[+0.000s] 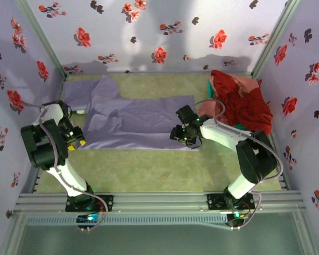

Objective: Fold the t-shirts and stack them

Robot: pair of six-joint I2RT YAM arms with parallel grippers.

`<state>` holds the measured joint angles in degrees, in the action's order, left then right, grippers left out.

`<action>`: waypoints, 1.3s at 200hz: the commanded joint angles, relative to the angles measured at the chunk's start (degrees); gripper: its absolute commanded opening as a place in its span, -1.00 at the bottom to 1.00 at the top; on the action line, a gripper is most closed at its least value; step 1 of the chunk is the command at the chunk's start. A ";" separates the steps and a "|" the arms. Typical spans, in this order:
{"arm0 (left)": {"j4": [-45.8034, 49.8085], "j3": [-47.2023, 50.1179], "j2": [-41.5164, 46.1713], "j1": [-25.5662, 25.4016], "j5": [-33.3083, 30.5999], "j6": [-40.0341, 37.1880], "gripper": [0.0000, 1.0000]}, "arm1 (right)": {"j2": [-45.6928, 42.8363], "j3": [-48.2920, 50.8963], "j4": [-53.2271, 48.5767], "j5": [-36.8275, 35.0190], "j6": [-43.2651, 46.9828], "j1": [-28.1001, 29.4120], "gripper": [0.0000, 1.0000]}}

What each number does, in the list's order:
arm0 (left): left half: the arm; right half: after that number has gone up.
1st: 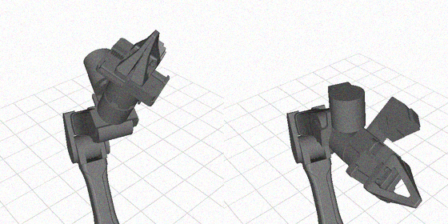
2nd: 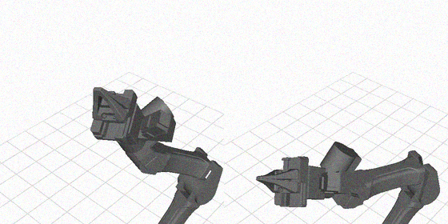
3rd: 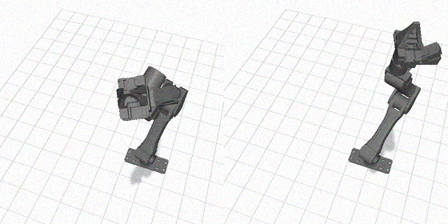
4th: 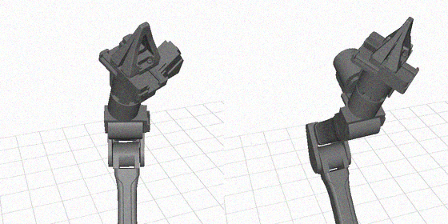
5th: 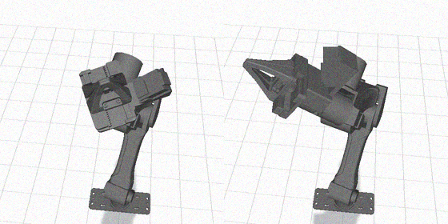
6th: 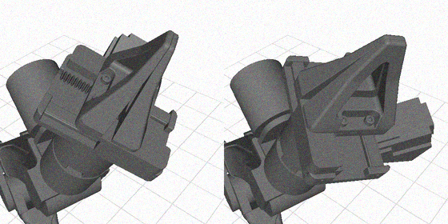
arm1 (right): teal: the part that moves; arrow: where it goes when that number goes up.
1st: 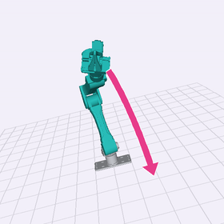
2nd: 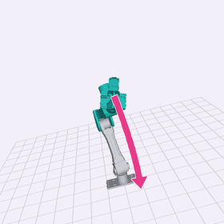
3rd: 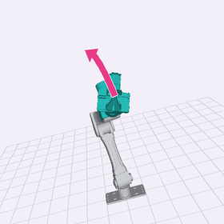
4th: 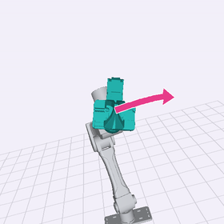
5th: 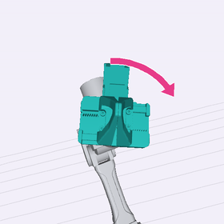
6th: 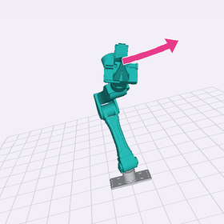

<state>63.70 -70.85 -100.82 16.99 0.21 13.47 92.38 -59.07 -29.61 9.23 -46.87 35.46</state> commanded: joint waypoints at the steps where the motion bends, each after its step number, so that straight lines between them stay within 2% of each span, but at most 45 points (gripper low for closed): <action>1: 2.49 -3.43 7.95 -0.34 1.08 2.68 -0.09 | 0.95 -2.99 -1.59 -0.40 1.61 -0.37 0.12; 31: -5.83 -0.44 11.30 -2.96 13.03 9.21 -0.12 | 6.09 -8.02 -1.78 1.09 3.19 -0.32 0.09; 54: -14.39 2.87 11.07 -7.57 16.01 14.99 -0.32 | 10.65 -10.65 -0.66 2.50 2.89 -0.31 0.05; 71: -18.09 4.14 9.20 -10.80 16.68 17.14 -0.64 | 13.16 -11.58 0.78 3.82 1.85 -0.32 -0.01; 87: -21.49 5.80 7.34 -12.35 16.77 18.45 -1.00 | 14.85 -12.24 1.04 4.64 1.61 -0.22 -0.18; 120: -25.21 8.63 2.26 -13.60 16.79 19.07 -1.00 | 17.02 -12.04 0.89 5.34 1.87 -0.30 -0.63; 143: -28.16 11.77 0.38 -13.44 17.67 19.65 -1.00 | 18.26 -10.52 1.69 5.77 1.11 -0.22 -0.79; 203: -29.86 17.81 -2.34 -13.08 16.65 22.57 -1.00 | 17.02 -3.00 1.83 5.33 0.48 0.21 -0.87; 260: -25.56 22.10 3.09 -13.13 14.03 23.18 -1.00 | 11.34 4.08 0.56 4.71 0.09 1.37 -0.89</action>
<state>32.03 -54.24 -97.91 4.16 18.90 35.51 103.90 -59.86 -21.54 15.49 -45.65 35.86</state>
